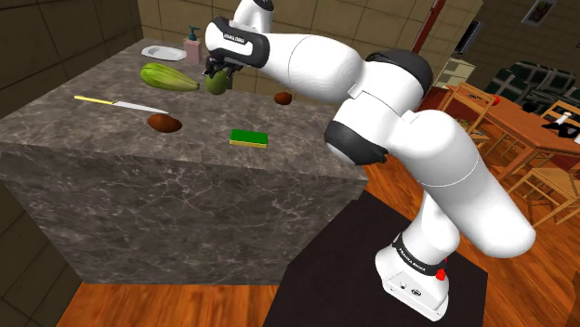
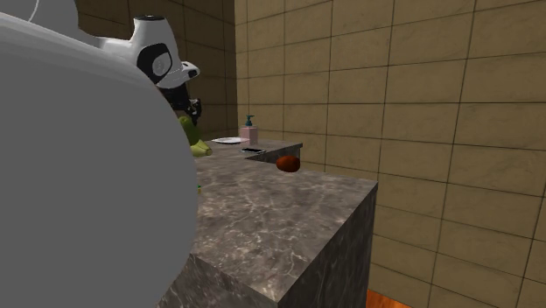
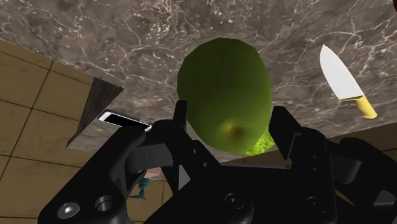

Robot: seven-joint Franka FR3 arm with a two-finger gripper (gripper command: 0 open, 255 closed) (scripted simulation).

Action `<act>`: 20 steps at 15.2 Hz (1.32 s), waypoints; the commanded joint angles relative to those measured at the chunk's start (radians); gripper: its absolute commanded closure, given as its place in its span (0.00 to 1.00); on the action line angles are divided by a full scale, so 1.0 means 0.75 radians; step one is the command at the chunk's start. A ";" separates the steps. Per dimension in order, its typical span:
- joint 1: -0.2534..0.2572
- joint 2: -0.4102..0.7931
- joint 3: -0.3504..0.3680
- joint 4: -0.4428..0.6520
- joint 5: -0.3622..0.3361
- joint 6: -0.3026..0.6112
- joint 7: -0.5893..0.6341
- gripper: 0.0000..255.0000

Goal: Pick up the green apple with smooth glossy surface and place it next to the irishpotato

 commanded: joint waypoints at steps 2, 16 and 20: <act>0.000 0.015 0.022 -0.023 0.023 0.036 -0.020 1.00; -0.024 0.104 0.139 -0.076 0.136 0.187 -0.101 1.00; -0.038 0.133 0.174 -0.078 0.169 0.227 -0.123 1.00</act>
